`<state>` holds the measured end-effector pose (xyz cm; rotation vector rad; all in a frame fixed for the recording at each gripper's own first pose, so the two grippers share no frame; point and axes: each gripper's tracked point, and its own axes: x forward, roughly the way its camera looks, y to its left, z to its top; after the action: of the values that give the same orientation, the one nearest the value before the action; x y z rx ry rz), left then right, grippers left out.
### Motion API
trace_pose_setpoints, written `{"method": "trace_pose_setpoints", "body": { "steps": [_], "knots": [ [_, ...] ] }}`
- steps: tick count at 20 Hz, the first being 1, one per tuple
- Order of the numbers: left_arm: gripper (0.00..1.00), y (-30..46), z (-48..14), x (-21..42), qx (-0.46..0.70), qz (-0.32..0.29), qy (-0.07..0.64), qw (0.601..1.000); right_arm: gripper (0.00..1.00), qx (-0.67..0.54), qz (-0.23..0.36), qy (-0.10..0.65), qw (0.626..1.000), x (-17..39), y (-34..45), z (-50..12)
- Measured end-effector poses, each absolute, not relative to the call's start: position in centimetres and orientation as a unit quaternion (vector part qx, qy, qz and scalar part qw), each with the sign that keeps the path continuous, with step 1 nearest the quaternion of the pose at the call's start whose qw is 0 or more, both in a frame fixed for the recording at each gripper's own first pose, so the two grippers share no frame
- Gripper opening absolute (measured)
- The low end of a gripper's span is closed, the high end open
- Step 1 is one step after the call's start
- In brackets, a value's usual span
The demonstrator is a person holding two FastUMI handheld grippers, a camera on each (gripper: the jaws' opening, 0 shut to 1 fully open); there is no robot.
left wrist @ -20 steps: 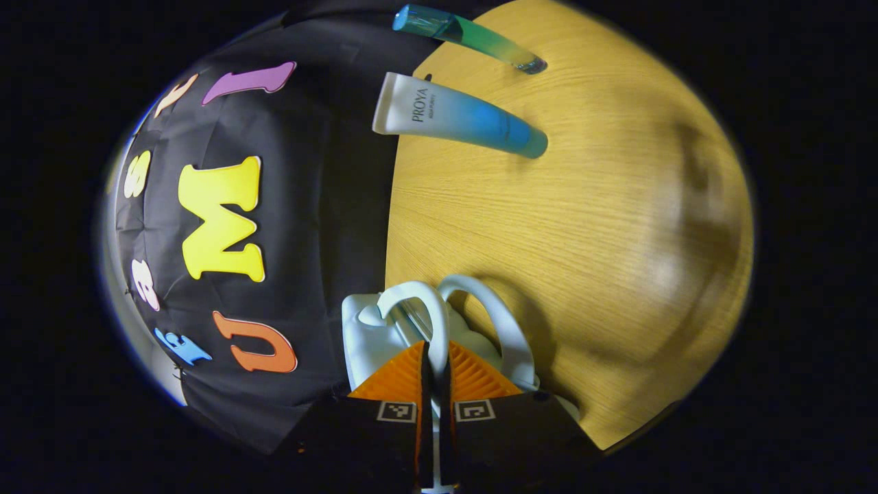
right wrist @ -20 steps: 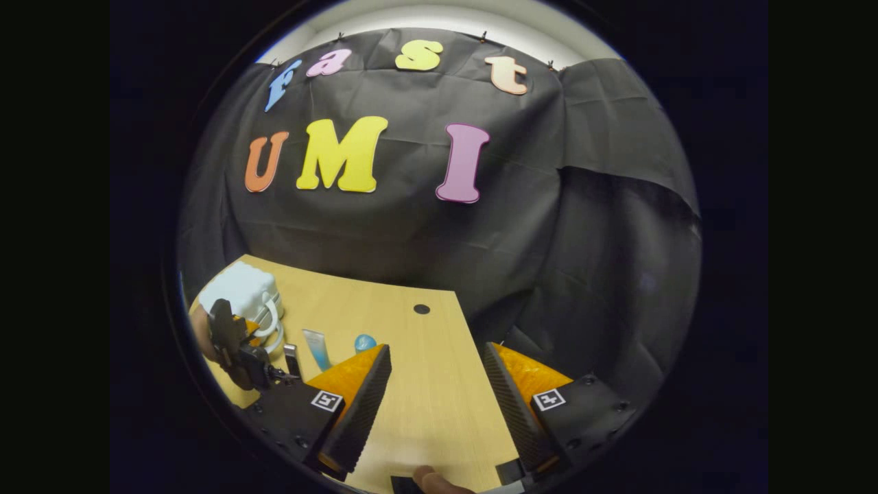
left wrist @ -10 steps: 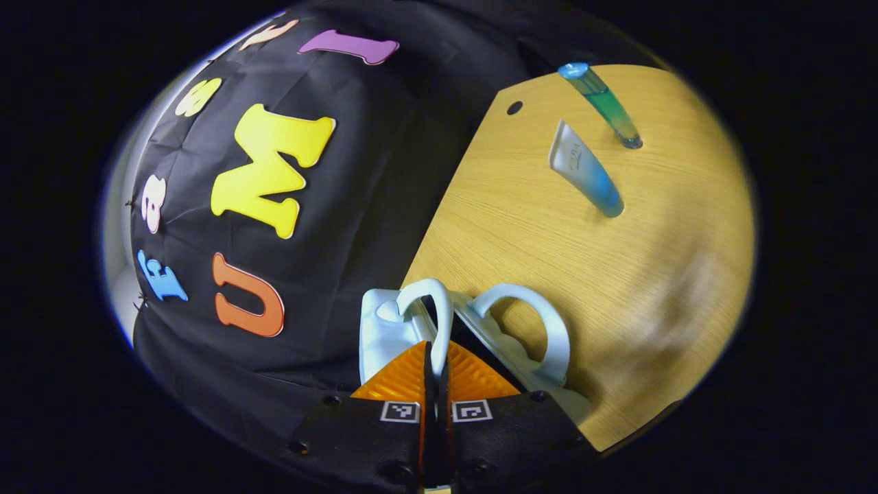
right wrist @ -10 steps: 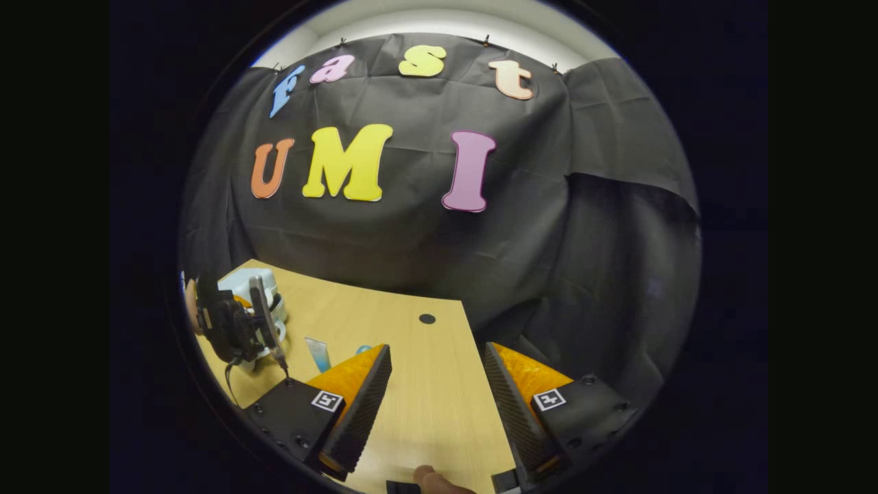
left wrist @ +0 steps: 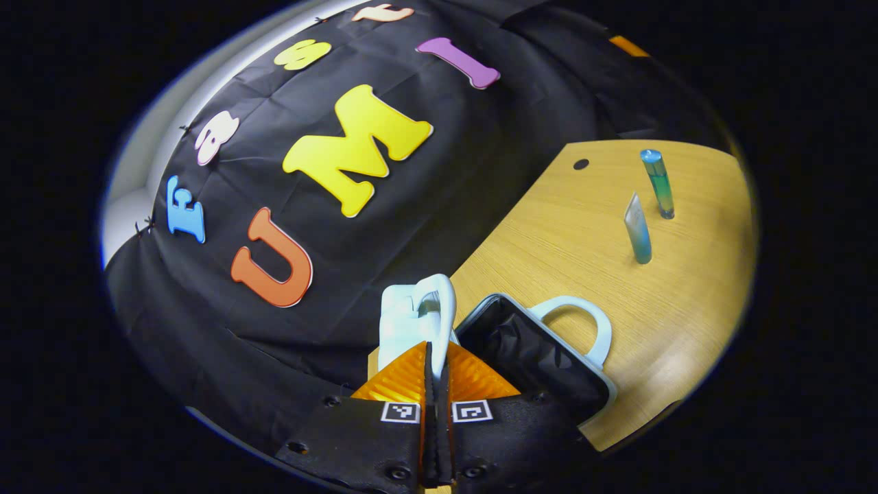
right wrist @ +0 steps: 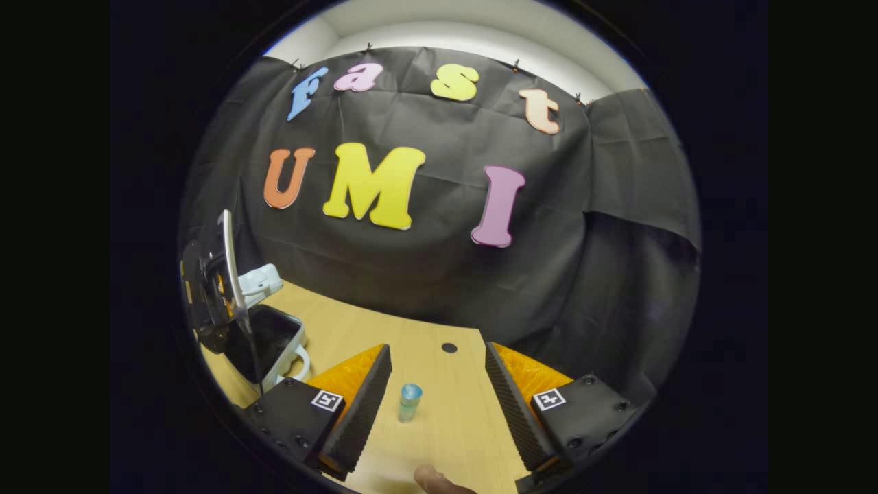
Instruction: First open the suitcase, pack the skin care products into it, and then close the suitcase.
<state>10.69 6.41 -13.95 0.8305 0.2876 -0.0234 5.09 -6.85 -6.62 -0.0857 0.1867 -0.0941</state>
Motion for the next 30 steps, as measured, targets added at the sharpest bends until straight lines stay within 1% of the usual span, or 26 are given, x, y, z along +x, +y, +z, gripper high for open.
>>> {"method": "trace_pose_setpoints", "body": {
  "steps": [2,3,5,8,10,12,13,15,19,20,23,27,30],
  "knots": [
    [0.03,8.5,-12.3,9.9,0.377,-0.004,0.129,0.917,0.81,-0.053,-0.036,0.084,0.994,5.6,-4.0,-5.6],
    [0.03,9.8,-11.4,9.6,0.367,0.001,0.122,0.922,0.83,-0.058,-0.032,0.081,0.994,5.9,-2.6,-5.1],
    [0.03,12.3,-10.1,9.2,0.347,0.007,0.112,0.931,0.80,-0.062,-0.023,0.076,0.995,6.3,0.3,-4.2],
    [0.03,16.5,-9.3,8.4,0.300,0.016,0.103,0.948,0.82,-0.067,-0.013,0.071,0.995,6.4,4.3,-3.4],
    [0.03,19.3,-8.6,7.8,0.245,0.012,0.088,0.965,0.80,-0.071,-0.007,0.070,0.995,6.2,6.6,-3.0],
    [0.03,22.4,-8.7,7.6,0.180,0.010,0.076,0.981,0.82,-0.079,-0.003,0.066,0.995,5.9,8.8,-2.6],
    [0.02,24.2,-8.7,7.5,0.160,0.018,0.072,0.984,0.83,-0.087,-0.002,0.067,0.994,4.4,10.8,-2.9],
    [0.03,27.2,-9.4,7.2,0.120,0.027,0.065,0.990,0.82,-0.097,0.006,0.077,0.992,3.8,12.7,-3.3],
    [0.03,33.3,-12.0,6.7,0.027,0.049,0.058,0.997,0.82,-0.122,0.032,0.084,0.988,2.4,16.7,-3.2],
    [0.03,34.6,-12.9,6.6,0.001,0.052,0.061,0.997,0.82,-0.127,0.039,0.086,0.987,3.3,16.6,-2.5],
    [0.03,37.6,-16.5,6.9,-0.093,0.059,0.071,0.991,0.82,-0.137,0.061,0.093,0.984,2.8,19.3,-2.8],
    [0.03,41.6,-23.1,6.5,-0.245,0.071,0.107,0.961,0.82,-0.158,0.082,0.088,0.980,1.7,21.5,-2.7],
    [0.03,42.8,-28.4,6.4,-0.316,0.087,0.138,0.934,0.82,-0.174,0.090,0.092,0.976,1.4,21.9,-3.6]
  ]
}}
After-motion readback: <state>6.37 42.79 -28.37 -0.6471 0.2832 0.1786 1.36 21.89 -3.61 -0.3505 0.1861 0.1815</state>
